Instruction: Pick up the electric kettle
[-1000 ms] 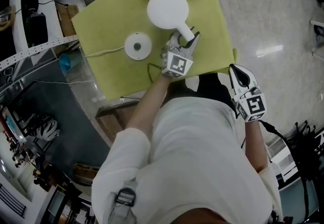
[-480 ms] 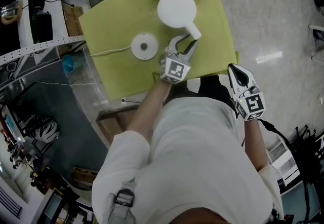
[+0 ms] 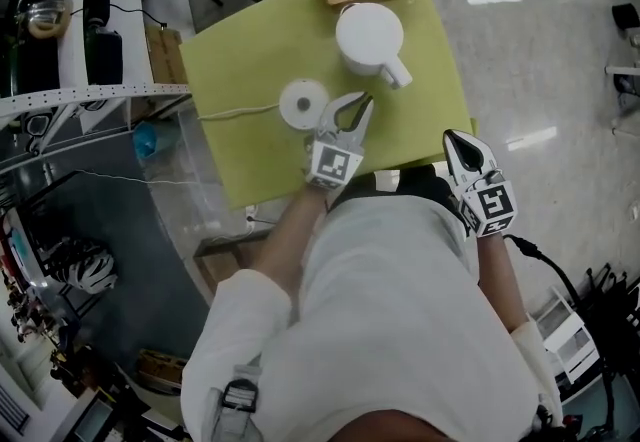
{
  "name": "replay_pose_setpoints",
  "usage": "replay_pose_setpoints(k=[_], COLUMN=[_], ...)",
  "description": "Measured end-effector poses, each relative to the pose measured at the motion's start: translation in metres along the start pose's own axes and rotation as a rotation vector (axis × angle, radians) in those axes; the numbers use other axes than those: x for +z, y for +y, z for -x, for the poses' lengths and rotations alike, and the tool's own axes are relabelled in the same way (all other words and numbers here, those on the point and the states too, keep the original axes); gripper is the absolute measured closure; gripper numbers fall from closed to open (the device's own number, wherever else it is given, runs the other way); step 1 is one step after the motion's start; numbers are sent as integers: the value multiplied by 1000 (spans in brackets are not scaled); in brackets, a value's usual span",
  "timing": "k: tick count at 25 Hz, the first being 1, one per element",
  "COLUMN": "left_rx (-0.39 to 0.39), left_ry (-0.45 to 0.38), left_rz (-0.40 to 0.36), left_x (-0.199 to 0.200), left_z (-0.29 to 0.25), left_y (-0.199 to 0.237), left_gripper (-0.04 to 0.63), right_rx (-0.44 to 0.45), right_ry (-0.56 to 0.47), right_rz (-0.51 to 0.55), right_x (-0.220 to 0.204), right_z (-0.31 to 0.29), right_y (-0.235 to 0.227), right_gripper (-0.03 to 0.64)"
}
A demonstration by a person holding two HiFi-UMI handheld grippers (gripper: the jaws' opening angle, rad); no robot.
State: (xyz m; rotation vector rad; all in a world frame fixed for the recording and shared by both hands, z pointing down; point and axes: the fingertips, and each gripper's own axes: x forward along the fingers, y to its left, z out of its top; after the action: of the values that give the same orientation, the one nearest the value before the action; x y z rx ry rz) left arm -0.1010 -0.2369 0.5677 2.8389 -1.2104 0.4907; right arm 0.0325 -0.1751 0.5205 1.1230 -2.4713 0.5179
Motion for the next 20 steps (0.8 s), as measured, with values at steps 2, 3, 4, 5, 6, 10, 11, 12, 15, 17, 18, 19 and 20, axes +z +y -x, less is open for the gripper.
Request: replay_pose_setpoints(k=[2, 3, 4, 5, 6, 10, 11, 12, 15, 17, 18, 19, 20], left_rx=[4, 4, 3, 2, 1, -9, -11, -14, -14, -9, -4, 2, 10], left_ry=[-12, -17, -23, -30, -37, -44, -44, -43, -38, -32, -30, -31, -32], left_rz=[7, 8, 8, 10, 12, 23, 26, 30, 25, 20, 21, 25, 32], left_x=[8, 11, 13, 15, 17, 19, 19, 19, 19, 20, 21, 23, 25], left_z=[14, 20, 26, 32, 38, 57, 61, 65, 75, 81, 84, 87, 90], left_y=[1, 2, 3, 4, 5, 8, 8, 7, 4, 1, -2, -5, -8], left_gripper=[581, 586, 588, 592, 592, 594, 594, 594, 594, 594, 594, 594, 594], right_rx=[-8, -12, -16, -21, -25, -44, -47, -49, -47, -40, -35, -30, -23], right_ry=[-10, -16, -22, -28, -33, -45, -47, -49, -54, -57, -58, -59, -60], right_rz=[3, 4, 5, 6, 7, 10, 10, 11, 16, 21, 25, 29, 33], right_x=[5, 7, 10, 12, 13, 17, 17, 17, 17, 16, 16, 15, 15], right_z=[1, 1, 1, 1, 1, 1, 2, 3, 7, 11, 14, 17, 20], right_y=[6, 9, 12, 15, 18, 30, 33, 36, 42, 45, 45, 44, 44], right_gripper=[620, 620, 620, 620, 620, 620, 620, 620, 620, 620, 620, 620, 620])
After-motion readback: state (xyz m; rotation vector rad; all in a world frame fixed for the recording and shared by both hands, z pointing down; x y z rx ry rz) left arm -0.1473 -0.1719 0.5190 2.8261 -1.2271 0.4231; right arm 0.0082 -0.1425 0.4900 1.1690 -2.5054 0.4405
